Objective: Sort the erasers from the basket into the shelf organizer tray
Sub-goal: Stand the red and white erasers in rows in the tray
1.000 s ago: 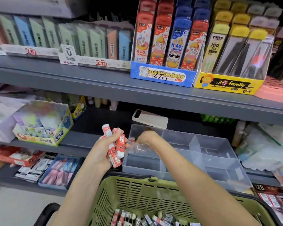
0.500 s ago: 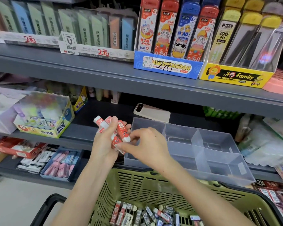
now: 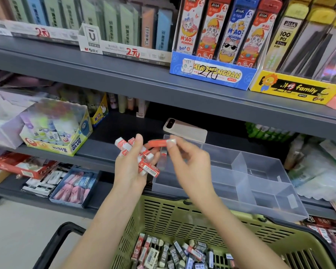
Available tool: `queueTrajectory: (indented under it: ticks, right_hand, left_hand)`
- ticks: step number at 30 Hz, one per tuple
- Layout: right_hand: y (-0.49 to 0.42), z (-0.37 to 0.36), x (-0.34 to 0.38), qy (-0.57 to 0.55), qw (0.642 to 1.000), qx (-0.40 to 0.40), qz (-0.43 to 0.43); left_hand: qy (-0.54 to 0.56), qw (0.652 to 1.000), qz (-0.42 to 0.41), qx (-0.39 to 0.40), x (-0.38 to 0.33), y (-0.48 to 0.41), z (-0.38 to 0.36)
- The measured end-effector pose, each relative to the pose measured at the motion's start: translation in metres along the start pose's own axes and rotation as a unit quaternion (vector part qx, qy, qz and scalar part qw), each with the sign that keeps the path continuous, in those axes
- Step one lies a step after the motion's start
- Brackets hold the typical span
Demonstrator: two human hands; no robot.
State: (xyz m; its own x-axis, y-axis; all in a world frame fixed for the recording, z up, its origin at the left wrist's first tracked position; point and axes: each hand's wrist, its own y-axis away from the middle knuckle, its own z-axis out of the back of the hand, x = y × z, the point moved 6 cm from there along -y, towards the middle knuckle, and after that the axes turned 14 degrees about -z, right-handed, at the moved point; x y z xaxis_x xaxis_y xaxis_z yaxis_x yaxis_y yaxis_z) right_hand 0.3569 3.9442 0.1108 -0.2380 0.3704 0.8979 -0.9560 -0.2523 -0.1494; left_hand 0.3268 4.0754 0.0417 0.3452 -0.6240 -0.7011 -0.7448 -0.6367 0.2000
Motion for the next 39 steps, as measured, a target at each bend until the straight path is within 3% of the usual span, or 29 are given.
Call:
queueTrajectory:
  ticks: [3,8,13,17,22,28,30,33,36,39]
  right_hand:
    - [-0.023,0.020,-0.006,-0.079,0.994,-0.013,-0.071]
    - [-0.058,0.023,-0.032,0.097,0.984,0.032,-0.145]
    - [-0.071,-0.002,-0.045,0.315,0.939,0.069,-0.120]
    - [-0.076,-0.019,-0.051,0.350,0.917,0.130,-0.141]
    - [-0.080,-0.025,-0.061,0.424,0.865,0.191,-0.189]
    - [-0.073,-0.024,-0.055,0.401,0.885,0.177,-0.159]
    - [-0.064,-0.016,-0.037,0.365,0.918,0.116,-0.106]
    - [-0.030,-0.007,-0.008,0.182,0.980,0.069,-0.046]
    - [0.005,-0.019,0.005,0.179,0.975,0.131,-0.014]
    - [0.012,-0.023,0.005,0.207,0.970,0.130,0.005]
  left_hand:
    - [-0.004,1.000,0.008,-0.012,-0.001,-0.004,0.006]
    - [-0.044,0.999,-0.024,0.012,-0.005,-0.005,0.006]
    - [-0.055,0.997,-0.040,0.025,-0.004,-0.005,0.004]
    - [-0.062,0.996,-0.051,0.034,-0.005,-0.005,0.004]
    - [-0.073,0.995,-0.060,0.038,-0.005,-0.005,0.003]
    - [-0.048,0.997,-0.050,0.031,-0.003,-0.007,0.004]
    - [-0.031,0.998,-0.045,0.028,-0.002,-0.007,0.003]
    - [0.000,0.999,-0.039,0.025,0.000,-0.007,0.002]
    - [0.017,0.999,-0.035,0.013,0.001,-0.007,0.003]
    - [0.017,0.999,-0.042,0.012,0.001,-0.006,0.002]
